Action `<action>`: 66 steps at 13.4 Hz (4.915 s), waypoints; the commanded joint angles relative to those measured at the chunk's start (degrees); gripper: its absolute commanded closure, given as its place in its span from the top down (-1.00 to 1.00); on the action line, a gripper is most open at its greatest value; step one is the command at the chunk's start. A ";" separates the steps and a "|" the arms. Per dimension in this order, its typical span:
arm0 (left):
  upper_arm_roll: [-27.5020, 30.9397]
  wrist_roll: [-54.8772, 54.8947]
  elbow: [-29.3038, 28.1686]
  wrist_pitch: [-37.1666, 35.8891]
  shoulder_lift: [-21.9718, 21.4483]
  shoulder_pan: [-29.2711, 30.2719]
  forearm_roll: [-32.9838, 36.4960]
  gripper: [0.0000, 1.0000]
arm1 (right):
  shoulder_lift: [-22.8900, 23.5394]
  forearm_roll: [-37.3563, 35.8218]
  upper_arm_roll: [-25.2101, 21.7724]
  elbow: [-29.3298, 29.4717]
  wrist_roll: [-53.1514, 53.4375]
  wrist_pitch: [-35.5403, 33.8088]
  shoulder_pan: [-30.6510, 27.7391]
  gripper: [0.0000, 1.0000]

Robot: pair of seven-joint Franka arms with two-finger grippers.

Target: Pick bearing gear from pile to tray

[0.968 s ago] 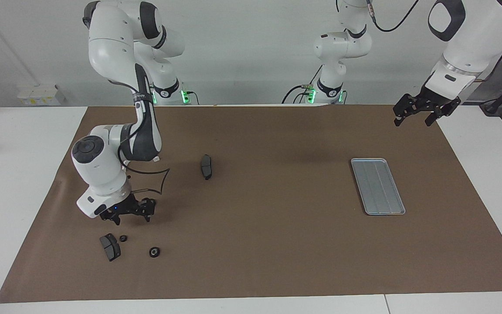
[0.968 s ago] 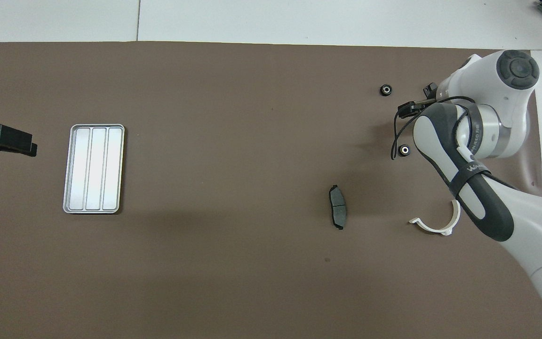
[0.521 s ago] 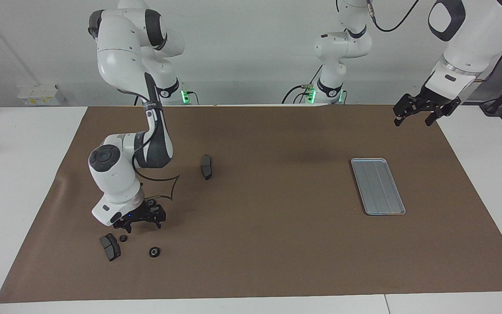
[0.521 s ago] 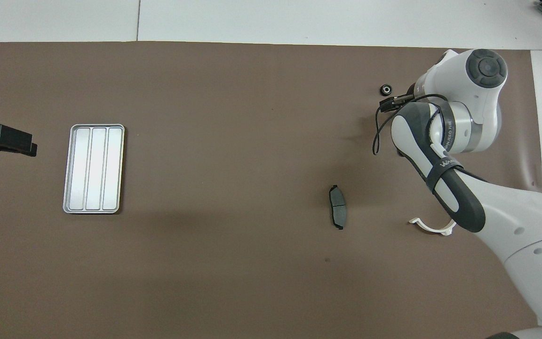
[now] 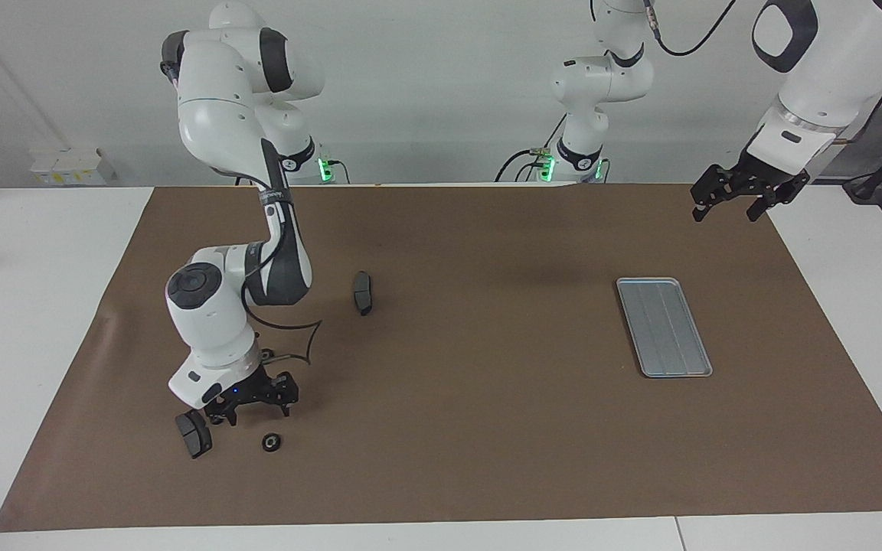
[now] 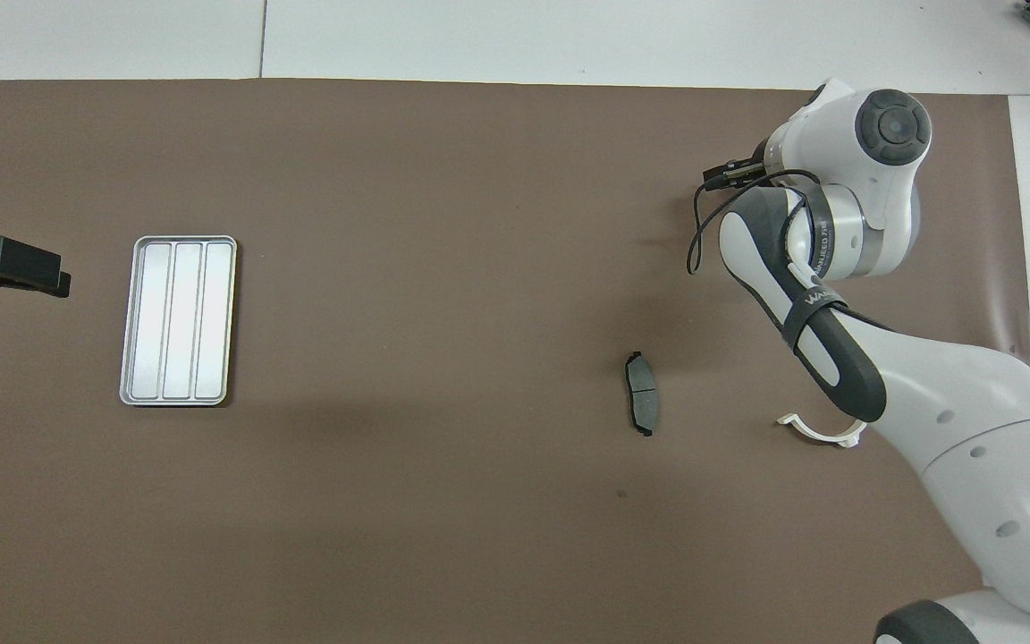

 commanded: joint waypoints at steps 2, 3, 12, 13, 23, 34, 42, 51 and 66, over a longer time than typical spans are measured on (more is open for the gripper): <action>-0.19 0.58 -1.58 -0.08 -1.50 0.54 -0.23 1.00 | 1.65 -0.25 0.34 1.62 -1.75 2.15 -0.61 0.60; -0.19 0.58 -1.58 -0.08 -1.50 0.54 -0.23 1.00 | 1.74 -0.08 0.34 1.44 -1.75 3.46 -0.61 0.56; -0.19 0.58 -1.58 -0.08 -1.50 0.54 -0.23 1.00 | 1.65 0.72 0.60 -1.01 -1.66 7.42 -0.17 0.37; -0.19 0.58 -1.58 -0.08 -1.50 0.54 -0.23 1.00 | 1.56 0.63 0.60 -1.02 -1.66 7.43 -0.08 0.30; -0.19 0.58 -1.58 -0.08 -1.50 0.54 -0.23 1.00 | 1.30 0.63 0.69 -0.84 -1.57 6.73 0.45 -0.44; -0.19 0.58 -1.58 -0.08 -1.50 0.54 -0.23 1.00 | -1.51 -0.25 4.47 2.06 4.82 0.13 11.23 -0.55; -0.37 0.40 -1.58 1.76 -1.41 -0.33 -0.23 1.00 | -2.74 -1.48 4.38 1.18 11.79 0.84 26.09 -0.54; -0.81 -2.94 -12.38 15.47 -4.66 -0.69 -0.75 1.00 | -1.95 -4.29 4.47 -0.40 11.61 7.95 33.49 -0.47; -0.45 -46.56 -14.07 33.92 13.16 -17.01 3.71 1.00 | -6.78 -3.24 4.47 -0.23 -0.34 -4.43 16.38 0.78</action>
